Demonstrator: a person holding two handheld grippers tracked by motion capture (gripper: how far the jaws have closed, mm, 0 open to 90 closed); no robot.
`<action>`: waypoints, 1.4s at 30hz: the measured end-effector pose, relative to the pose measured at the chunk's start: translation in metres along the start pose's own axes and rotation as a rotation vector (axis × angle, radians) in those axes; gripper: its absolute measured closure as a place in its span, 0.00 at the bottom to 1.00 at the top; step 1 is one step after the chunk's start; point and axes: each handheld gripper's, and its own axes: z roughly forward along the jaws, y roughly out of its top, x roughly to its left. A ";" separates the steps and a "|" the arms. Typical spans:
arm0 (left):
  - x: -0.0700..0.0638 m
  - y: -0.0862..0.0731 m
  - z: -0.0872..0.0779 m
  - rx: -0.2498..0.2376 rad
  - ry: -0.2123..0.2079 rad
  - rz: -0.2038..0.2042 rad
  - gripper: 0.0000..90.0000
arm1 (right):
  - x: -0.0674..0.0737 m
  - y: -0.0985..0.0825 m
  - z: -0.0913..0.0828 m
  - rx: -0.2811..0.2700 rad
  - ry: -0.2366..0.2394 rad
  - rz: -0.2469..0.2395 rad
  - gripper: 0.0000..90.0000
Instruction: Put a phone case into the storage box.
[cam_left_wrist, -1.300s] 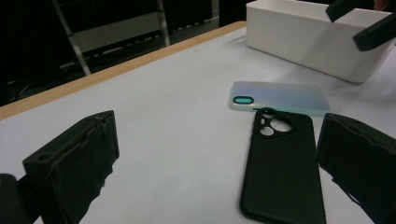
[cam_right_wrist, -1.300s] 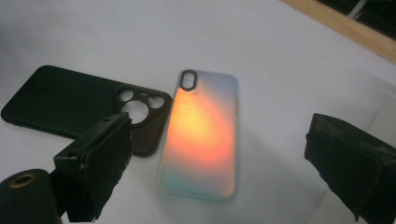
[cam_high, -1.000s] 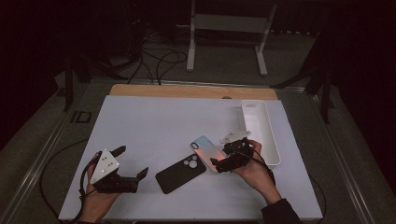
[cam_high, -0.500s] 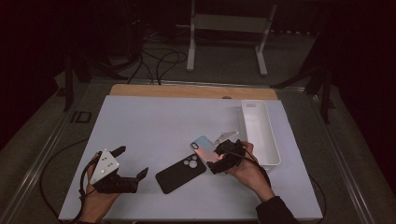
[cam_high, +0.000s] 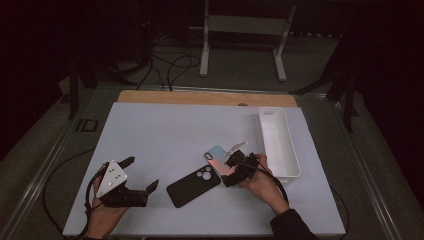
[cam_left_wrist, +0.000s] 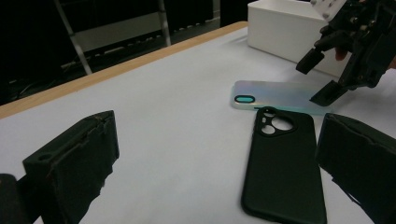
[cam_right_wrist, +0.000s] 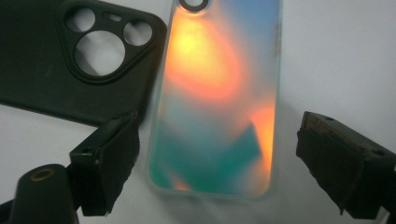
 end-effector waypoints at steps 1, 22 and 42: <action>0.000 0.000 0.000 0.000 0.000 0.000 0.00 | 0.000 0.000 0.000 0.000 0.000 0.000 0.15; 0.000 -0.001 0.001 0.003 0.000 -0.001 0.00 | 0.000 0.001 0.015 0.088 0.008 -0.002 0.17; -0.001 -0.002 0.002 0.010 -0.002 0.001 0.00 | -0.008 0.002 0.022 0.116 0.053 0.059 0.18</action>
